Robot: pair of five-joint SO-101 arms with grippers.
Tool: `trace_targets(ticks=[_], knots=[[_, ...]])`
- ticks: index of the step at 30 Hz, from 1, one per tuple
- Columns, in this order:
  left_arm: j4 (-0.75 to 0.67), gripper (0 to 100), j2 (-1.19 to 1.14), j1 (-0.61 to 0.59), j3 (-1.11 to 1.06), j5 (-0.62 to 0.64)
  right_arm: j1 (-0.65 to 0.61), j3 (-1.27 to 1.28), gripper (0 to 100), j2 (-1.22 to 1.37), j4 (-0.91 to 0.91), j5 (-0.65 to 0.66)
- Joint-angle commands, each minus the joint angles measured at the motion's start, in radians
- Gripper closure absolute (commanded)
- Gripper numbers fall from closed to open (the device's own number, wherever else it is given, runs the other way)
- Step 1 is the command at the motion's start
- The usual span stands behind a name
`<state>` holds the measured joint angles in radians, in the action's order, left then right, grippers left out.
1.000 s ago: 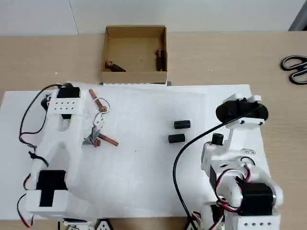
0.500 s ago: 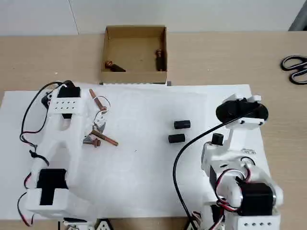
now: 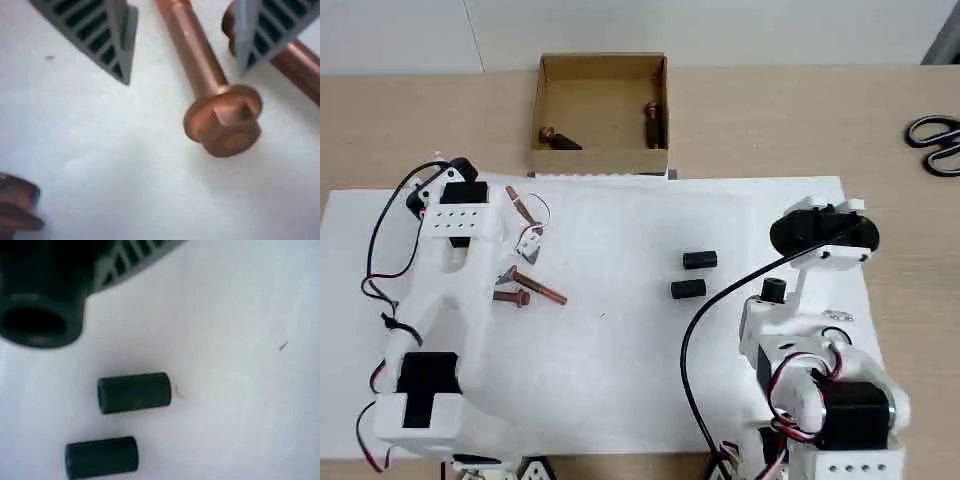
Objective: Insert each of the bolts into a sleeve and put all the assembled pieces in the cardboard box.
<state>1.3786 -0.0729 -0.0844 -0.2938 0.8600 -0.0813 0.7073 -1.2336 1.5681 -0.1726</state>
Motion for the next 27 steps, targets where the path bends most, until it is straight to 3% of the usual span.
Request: trace_targets(ticks=[1,22,27], knots=[[-0.012,86,0.005,0.005,0.035,0.002,0.008,-0.003,99.5,-0.01,-0.013,-0.009],[-0.048,86,-0.141,0.005,0.024,0.002,0.008,-0.003,99.5,-0.01,-0.013,-0.009],[-0.054,100,-0.181,0.005,0.024,0.002,0.008,-0.003,99.5,-0.01,-0.013,-0.009]])
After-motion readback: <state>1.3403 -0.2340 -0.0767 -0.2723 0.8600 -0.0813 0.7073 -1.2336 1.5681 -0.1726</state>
